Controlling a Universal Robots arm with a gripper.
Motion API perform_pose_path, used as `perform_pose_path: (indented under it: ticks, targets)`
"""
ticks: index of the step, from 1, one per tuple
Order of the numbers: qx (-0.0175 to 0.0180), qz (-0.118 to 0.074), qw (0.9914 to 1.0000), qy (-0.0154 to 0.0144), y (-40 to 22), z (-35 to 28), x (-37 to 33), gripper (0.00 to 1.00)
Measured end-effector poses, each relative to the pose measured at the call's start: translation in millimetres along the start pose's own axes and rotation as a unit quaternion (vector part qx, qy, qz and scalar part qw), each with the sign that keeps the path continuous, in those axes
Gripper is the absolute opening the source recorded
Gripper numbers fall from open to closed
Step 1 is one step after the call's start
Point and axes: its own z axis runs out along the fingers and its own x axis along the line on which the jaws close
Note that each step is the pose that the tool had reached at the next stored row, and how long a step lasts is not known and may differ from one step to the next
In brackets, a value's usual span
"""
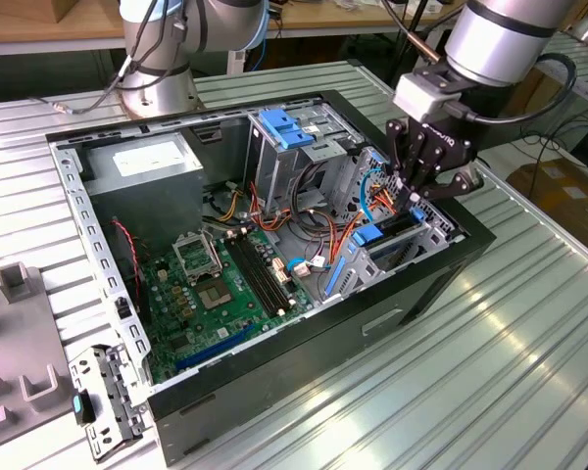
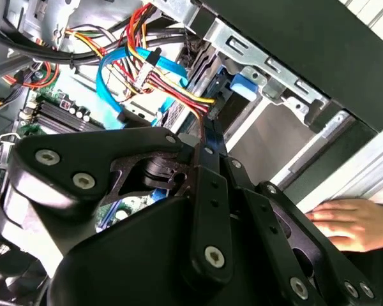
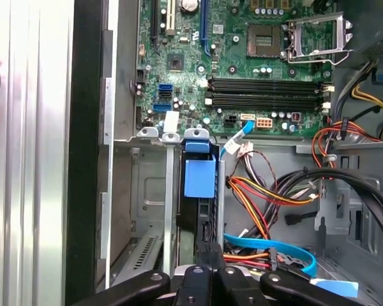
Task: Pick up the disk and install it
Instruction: 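Insert the second disk wire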
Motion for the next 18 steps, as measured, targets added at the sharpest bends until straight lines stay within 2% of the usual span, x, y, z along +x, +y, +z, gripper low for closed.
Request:
perform_pose_path:
  ticks: [4, 6, 10, 13, 18]
  targets:
    - [-0.0001, 0.000, 1.00000, -0.0001, 0.2, -10.8, 0.3, 0.11]
    - [-0.0004, 0.000, 1.00000, 0.0000, 0.3, -18.6, 0.5, 0.11]
    - [-0.0030, 0.000, 0.99999, -0.0035, 0.4, -18.8, -0.4, 0.11]
    - [-0.0038, 0.000, 0.99999, -0.0035, 0.6, -19.3, -1.1, 0.11]
    - [-0.0040, 0.000, 0.99999, -0.0037, 0.7, -28.6, -5.3, 0.11]
